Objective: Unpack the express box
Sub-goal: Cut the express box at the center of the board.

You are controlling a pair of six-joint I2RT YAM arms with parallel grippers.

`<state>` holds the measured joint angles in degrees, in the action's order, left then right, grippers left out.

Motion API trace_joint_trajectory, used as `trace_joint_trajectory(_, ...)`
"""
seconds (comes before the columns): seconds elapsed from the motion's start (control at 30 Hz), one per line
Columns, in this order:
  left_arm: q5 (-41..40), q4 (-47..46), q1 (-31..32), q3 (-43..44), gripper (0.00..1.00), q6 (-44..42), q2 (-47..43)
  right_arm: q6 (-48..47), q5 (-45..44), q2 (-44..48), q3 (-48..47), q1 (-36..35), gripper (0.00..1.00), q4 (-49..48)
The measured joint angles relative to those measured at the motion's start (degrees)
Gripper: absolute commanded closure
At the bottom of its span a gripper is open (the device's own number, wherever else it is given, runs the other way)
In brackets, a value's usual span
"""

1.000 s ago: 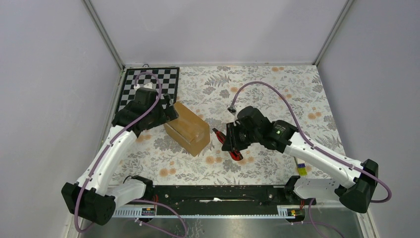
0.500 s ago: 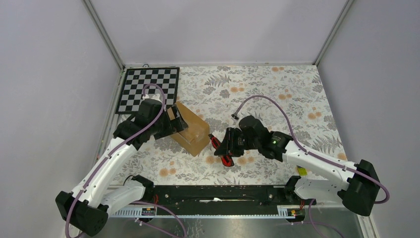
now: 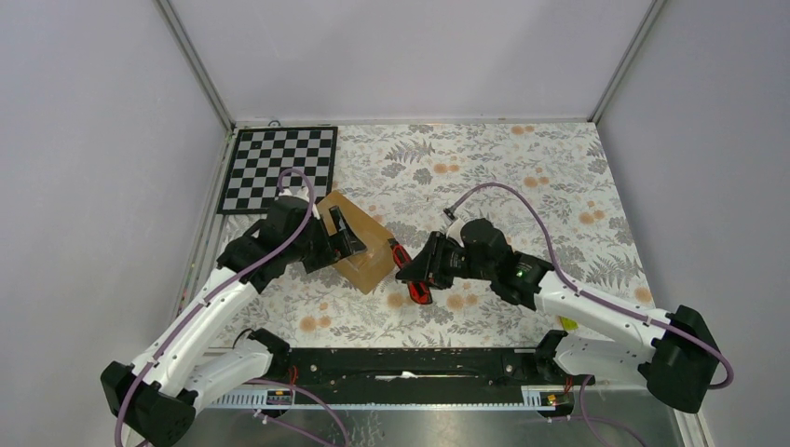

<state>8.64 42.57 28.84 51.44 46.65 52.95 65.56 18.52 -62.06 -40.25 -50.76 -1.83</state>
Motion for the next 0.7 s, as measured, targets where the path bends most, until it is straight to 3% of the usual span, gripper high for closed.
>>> trace_joint_trajectory(0.37,-0.07,-0.79,0.52,-1.97,0.26,1.92,-0.63,3.52,2.10,-0.20,3.87,0.70,1.00,-5.35)
trace_joint_trajectory(0.7,-1.66,-0.63,0.52,-2.45,0.28,2.10,-2.01,5.18,2.12,-0.50,6.38,1.36,1.00,-8.07)
